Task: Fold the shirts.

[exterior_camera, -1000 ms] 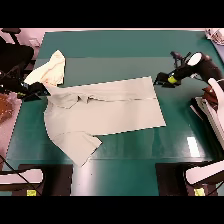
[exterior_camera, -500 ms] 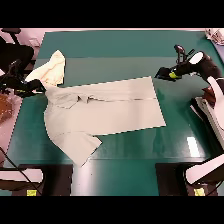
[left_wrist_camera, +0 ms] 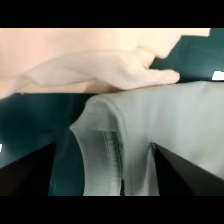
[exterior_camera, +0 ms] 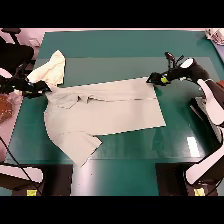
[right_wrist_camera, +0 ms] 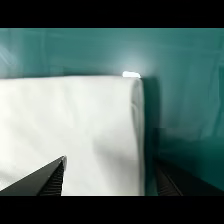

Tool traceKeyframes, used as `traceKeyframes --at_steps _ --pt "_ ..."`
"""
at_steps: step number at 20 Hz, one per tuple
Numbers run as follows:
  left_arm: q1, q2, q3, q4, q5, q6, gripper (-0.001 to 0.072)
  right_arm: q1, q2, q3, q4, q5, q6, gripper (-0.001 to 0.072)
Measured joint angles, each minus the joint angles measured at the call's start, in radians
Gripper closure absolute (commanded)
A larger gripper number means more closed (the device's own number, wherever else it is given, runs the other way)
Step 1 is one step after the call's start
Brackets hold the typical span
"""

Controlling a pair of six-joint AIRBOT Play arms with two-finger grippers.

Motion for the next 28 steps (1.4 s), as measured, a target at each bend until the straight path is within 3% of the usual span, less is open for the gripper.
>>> traceKeyframes --at_steps 1,3,4,5,12,15,19,20,21,22,23,28 --pt "0.0 -0.007 0.0 -0.006 0.001 0.003 0.0377 0.009 -0.004 0.0 0.002 0.0 -0.001 0.0198" --pt "-0.001 -0.017 0.0 -0.019 0.005 0.011 0.0607 0.027 -0.01 -0.002 0.001 0.0 -0.005 0.046" --pt "-0.001 -0.019 0.0 -0.035 0.006 0.022 0.0677 0.035 -0.012 -0.002 -0.003 0.003 -0.01 0.0613" --pt "-0.001 -0.022 0.0 -0.055 0.007 0.035 0.0678 0.04 -0.013 -0.003 -0.012 0.005 -0.013 0.0692" --pt "-0.11 -0.025 0.001 -0.252 -0.024 0.116 0.0679 -0.008 0.043 0.0 -0.147 0.016 -0.001 0.0694" --pt "-0.227 -0.025 0.001 -0.28 0.111 0.1 0.0679 -0.071 0.061 0.0 -0.176 0.003 0.006 0.0694" --pt "-0.318 -0.025 0.003 -0.317 0.345 -0.003 0.0676 -0.137 0.074 -0.001 -0.194 0.004 0.027 0.0694" --pt "-0.328 -0.025 0.007 -0.338 0.382 -0.021 0.0471 -0.153 0.08 -0.001 -0.199 0.01 0.036 0.0676" --pt "-0.335 -0.025 0.014 -0.356 0.404 -0.034 0.0223 -0.17 0.09 -0.001 -0.202 0.016 0.049 0.053" --pt "-0.341 -0.025 0.026 -0.372 0.41 -0.046 0.01 -0.184 0.101 -0.001 -0.203 0.025 0.053 0.0323" --pt "-0.345 -0.025 0.043 -0.383 0.402 -0.053 0.0099 -0.2 0.116 -0.001 -0.204 0.04 0.058 0.0261" --pt "-0.344 0.001 0.161 -0.37 0.116 -0.03 0.0101 -0.271 0.249 -0.056 -0.201 0.111 0.082 0.0261"
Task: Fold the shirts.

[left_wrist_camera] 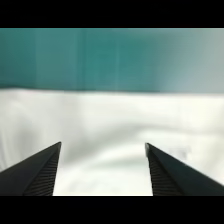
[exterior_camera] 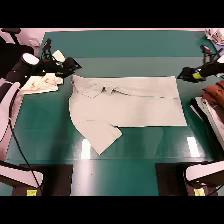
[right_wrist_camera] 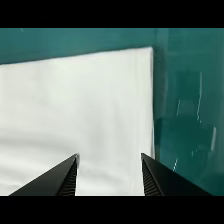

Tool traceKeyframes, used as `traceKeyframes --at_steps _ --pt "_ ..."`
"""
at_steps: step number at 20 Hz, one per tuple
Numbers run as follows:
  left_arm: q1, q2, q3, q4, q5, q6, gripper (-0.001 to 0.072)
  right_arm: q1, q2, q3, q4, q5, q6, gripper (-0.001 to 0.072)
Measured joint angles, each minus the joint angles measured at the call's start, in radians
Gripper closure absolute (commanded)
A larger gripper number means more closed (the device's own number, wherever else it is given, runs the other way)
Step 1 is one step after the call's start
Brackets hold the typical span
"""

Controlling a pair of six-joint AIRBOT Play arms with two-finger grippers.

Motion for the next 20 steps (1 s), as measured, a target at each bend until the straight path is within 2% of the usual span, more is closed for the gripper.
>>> traceKeyframes --at_steps 3,6,11,12,15,20 --pt "-0.008 0.103 -0.061 0.098 -0.207 0.023 0.01 -0.037 0.126 -0.127 0.0 0.035 0.005 0.0261" --pt "-0.01 0.31 -0.291 0.161 -0.292 0.023 0.0099 -0.052 0.264 -0.291 0.003 0.048 0.007 0.0261" --pt "-0.013 0.645 -0.694 0.117 -0.384 -0.101 0.0088 -0.059 0.463 -0.504 0.034 0.038 0.009 0.0261" --pt "-0.015 0.686 -0.756 0.094 -0.394 -0.116 -0.0013 -0.059 0.501 -0.54 0.039 0.039 0.01 0.0261" --pt "-0.056 0.743 -0.892 0.06 -0.361 -0.153 -0.0011 -0.059 0.612 -0.631 0.058 0.039 0.021 0.026" --pt "-0.17 0.773 -1.01 0.049 -0.222 -0.222 -0.0011 -0.059 0.758 -0.726 0.077 0.04 0.04 0.026"
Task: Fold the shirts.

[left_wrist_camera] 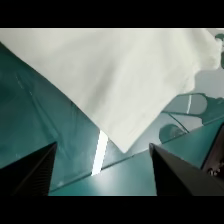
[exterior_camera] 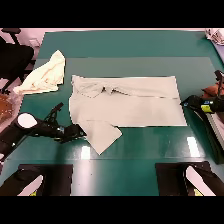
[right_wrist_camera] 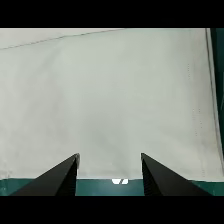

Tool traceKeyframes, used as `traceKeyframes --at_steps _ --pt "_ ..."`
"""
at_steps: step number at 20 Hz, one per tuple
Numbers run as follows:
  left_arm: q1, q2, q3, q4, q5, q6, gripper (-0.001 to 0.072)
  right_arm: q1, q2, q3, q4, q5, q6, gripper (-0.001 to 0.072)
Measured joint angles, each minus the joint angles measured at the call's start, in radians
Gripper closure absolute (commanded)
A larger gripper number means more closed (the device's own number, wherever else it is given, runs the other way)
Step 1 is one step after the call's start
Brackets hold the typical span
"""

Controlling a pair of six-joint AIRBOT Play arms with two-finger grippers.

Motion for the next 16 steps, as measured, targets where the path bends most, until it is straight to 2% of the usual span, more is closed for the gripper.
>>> traceKeyframes --at_steps 6,7,8,9,10,11,12,13,14,15,16 --pt "-0.09 -0.031 -0.043 0.073 0.123 -0.117 0.0002 0.0 0.061 -0.025 0.029 0.028 0.018 0.026" --pt "-0.109 -0.051 -0.045 0.074 0.147 -0.134 0.0064 0.0 0.064 -0.026 0.033 0.032 0.019 0.026" --pt "-0.127 -0.069 -0.045 0.062 0.177 -0.148 0.0076 0.0 0.066 -0.027 0.038 0.04 0.021 0.026" --pt "-0.15 -0.094 -0.045 0.031 0.204 -0.159 0.0205 0.0 0.068 -0.027 0.041 0.043 0.021 0.026" --pt "-0.17 -0.117 -0.047 0.014 0.239 -0.163 0.0385 0.0 0.069 -0.028 0.043 0.048 0.022 0.026" --pt "-0.19 -0.14 -0.049 -0.01 0.281 -0.166 0.0613 0.0 0.07 -0.028 0.045 0.053 0.022 0.026" --pt "-0.207 -0.16 -0.049 -0.031 0.306 -0.161 0.0678 0.0 0.071 -0.028 0.045 0.056 0.023 0.026" --pt "-0.219 -0.173 -0.043 -0.057 0.336 -0.142 0.0678 0.0 0.071 -0.028 0.045 0.057 0.024 0.026" --pt "-0.226 -0.182 -0.031 -0.08 0.352 -0.129 0.0679 0.0 0.071 -0.028 0.037 0.057 0.024 0.0204" --pt "-0.23 -0.188 -0.009 -0.099 0.36 -0.116 0.0679 0.0 0.07 -0.029 0.018 0.056 0.025 0.0087" --pt "-0.235 -0.192 0.016 -0.113 0.363 -0.108 0.0679 0.0 0.063 -0.029 -0.013 0.056 0.026 0.0073"
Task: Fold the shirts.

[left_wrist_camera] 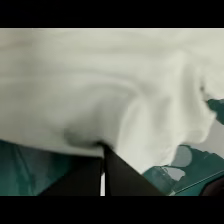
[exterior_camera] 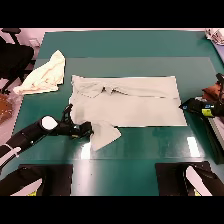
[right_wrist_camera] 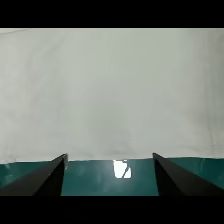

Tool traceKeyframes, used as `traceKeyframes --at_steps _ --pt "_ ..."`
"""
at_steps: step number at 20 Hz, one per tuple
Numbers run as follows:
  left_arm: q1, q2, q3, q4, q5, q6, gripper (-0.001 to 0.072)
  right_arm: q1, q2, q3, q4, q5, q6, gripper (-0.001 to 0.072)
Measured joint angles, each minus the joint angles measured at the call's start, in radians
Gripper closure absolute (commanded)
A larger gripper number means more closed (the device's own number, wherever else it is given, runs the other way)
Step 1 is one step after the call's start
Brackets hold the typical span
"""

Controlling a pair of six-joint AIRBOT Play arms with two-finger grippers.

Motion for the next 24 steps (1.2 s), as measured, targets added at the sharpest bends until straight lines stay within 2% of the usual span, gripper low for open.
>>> traceKeyframes --at_steps 6,8,13,17,18,19,20,22,24 --pt "-0.007 -0.009 0.208 0.032 -0.149 0.013 0.0679 -0.003 -0.103 -0.03 -0.157 -0.004 0.023 0.0069" --pt "-0.008 -0.01 0.256 0.058 -0.198 0.008 0.0679 -0.022 -0.15 -0.037 -0.184 -0.019 0.027 0.0026" --pt "-0.008 -0.01 0.302 0.098 -0.27 -0.018 0.0679 -0.101 -0.277 -0.044 -0.207 -0.056 0.012 0.0026" --pt "-0.008 -0.01 0.31 0.107 -0.29 -0.026 0.0679 -0.125 -0.36 -0.043 -0.143 -0.081 -0.035 0.0035" --pt "-0.008 -0.01 0.311 0.108 -0.295 -0.029 0.0679 -0.12 -0.373 -0.043 -0.123 -0.087 -0.041 0.0165" --pt "-0.008 -0.01 0.312 0.109 -0.297 -0.029 0.0679 -0.107 -0.389 -0.044 -0.099 -0.101 -0.048 0.0335" --pt "-0.008 -0.01 0.312 0.109 -0.299 -0.029 0.0679 -0.09 -0.402 -0.044 -0.075 -0.11 -0.053 0.043" --pt "-0.008 -0.01 0.313 0.111 -0.31 -0.029 0.0679 -0.042 -0.422 -0.044 -0.057 -0.125 -0.061 0.0693" --pt "-0.008 0.004 0.314 0.111 -0.313 -0.03 0.0679 0.009 -0.42 -0.046 -0.049 -0.132 -0.06 0.0694"
